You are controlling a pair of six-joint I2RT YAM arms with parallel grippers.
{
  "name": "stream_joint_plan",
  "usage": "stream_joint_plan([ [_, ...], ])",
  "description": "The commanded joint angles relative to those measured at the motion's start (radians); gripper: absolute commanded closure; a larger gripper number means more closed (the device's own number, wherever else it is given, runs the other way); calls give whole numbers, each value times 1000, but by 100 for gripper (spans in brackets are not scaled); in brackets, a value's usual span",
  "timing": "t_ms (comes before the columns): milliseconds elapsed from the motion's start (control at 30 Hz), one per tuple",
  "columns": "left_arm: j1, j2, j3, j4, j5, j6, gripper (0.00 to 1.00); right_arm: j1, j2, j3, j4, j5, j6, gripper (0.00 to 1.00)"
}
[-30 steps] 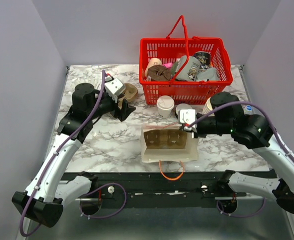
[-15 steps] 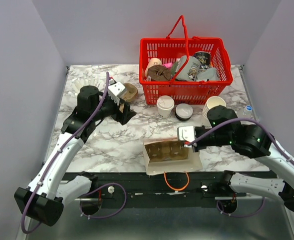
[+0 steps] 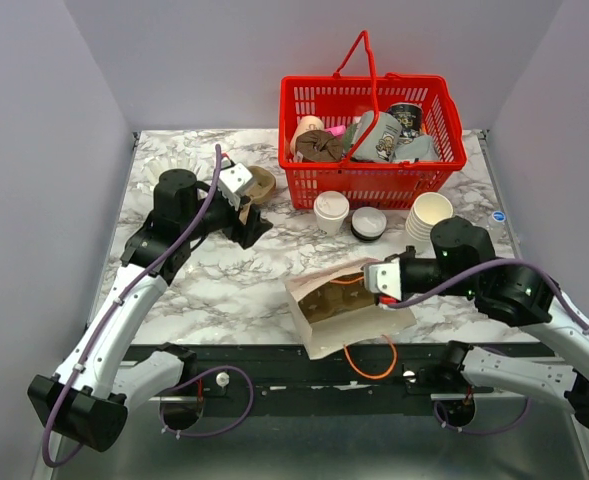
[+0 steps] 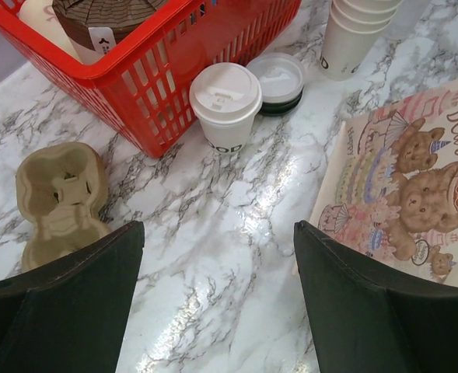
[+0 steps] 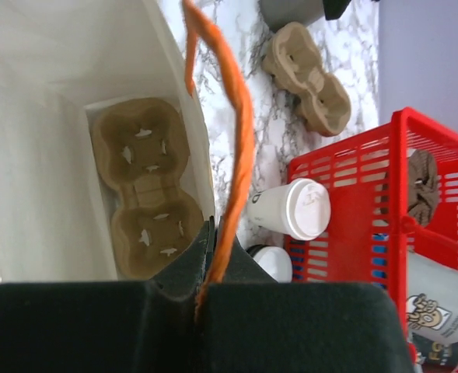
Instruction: Pack the takeout coffee
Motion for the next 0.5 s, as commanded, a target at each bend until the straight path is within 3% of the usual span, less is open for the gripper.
stream_joint_plan([
  [0, 1, -16, -20, 0, 28, 22, 14, 22, -60, -34, 74, -9, -94, 100],
  [300, 1, 47, -74, 60, 80, 28, 14, 53, -146, -153, 52, -52, -151, 99],
  [467, 1, 82, -14, 45, 83, 39, 14, 53, -117, -115, 102, -20, -68, 99],
])
